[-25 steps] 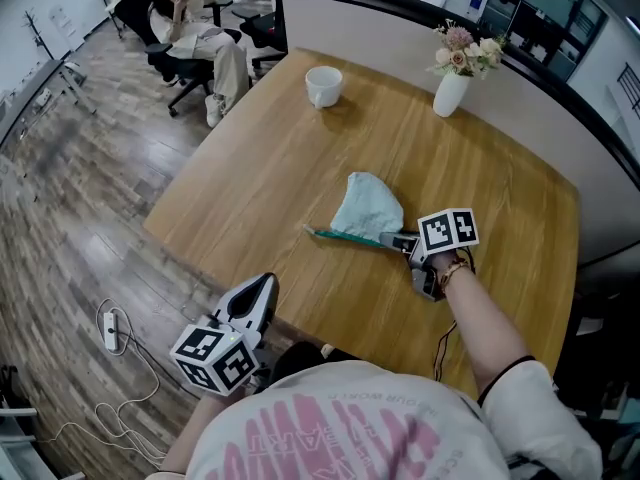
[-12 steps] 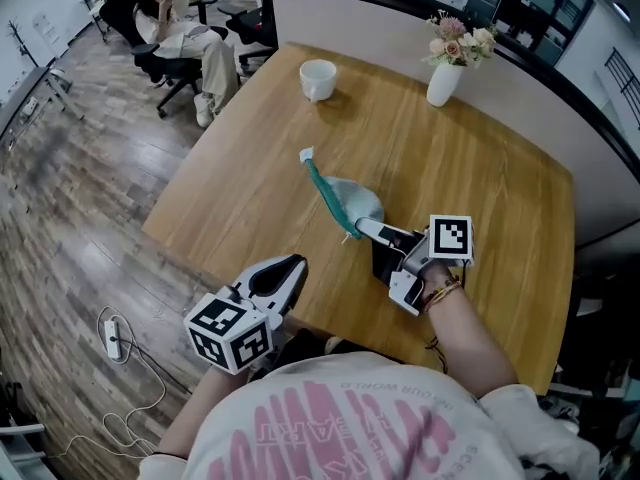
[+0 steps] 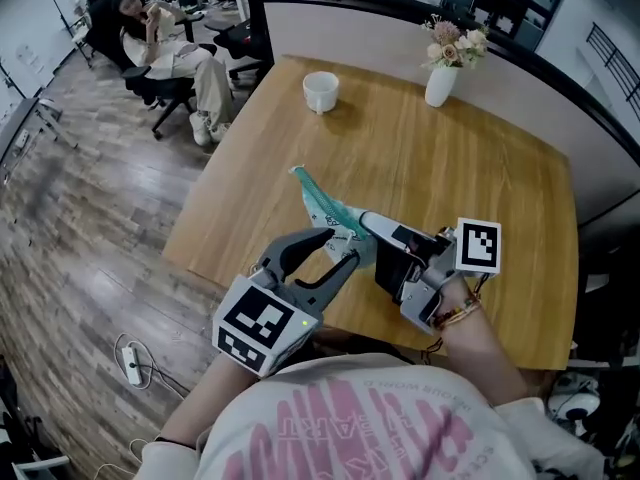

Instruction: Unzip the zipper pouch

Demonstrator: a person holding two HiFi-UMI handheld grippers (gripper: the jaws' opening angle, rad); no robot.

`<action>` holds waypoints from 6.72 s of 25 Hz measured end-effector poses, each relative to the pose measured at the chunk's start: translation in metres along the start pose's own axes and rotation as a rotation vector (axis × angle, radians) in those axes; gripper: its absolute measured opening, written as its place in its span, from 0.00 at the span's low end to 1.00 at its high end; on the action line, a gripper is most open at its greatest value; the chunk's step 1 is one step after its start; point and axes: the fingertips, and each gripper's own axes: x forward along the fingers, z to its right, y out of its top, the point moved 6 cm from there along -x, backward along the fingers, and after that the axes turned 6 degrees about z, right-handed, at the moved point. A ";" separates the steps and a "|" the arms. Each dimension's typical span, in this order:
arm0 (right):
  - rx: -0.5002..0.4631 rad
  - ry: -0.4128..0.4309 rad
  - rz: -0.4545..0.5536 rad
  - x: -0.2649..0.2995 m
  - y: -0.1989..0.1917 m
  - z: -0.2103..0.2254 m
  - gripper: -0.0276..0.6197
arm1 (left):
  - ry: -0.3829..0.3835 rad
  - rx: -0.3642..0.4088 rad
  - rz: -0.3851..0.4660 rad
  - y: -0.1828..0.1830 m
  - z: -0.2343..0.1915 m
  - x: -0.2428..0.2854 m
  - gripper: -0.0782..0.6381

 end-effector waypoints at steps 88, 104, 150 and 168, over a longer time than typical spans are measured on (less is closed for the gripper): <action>-0.358 -0.298 -0.160 -0.020 -0.041 -0.003 0.05 | -0.077 -0.164 -0.156 -0.029 -0.009 -0.017 0.11; -0.352 -0.283 -0.156 -0.023 -0.041 -0.008 0.05 | -0.006 -0.168 -0.142 -0.027 -0.032 -0.026 0.11; -0.358 -0.260 -0.078 -0.037 -0.044 -0.018 0.05 | 0.158 -0.152 -0.080 -0.026 -0.084 -0.062 0.11; -0.567 -0.373 0.157 -0.055 -0.060 -0.030 0.05 | 0.133 -0.452 0.051 -0.079 -0.052 -0.097 0.11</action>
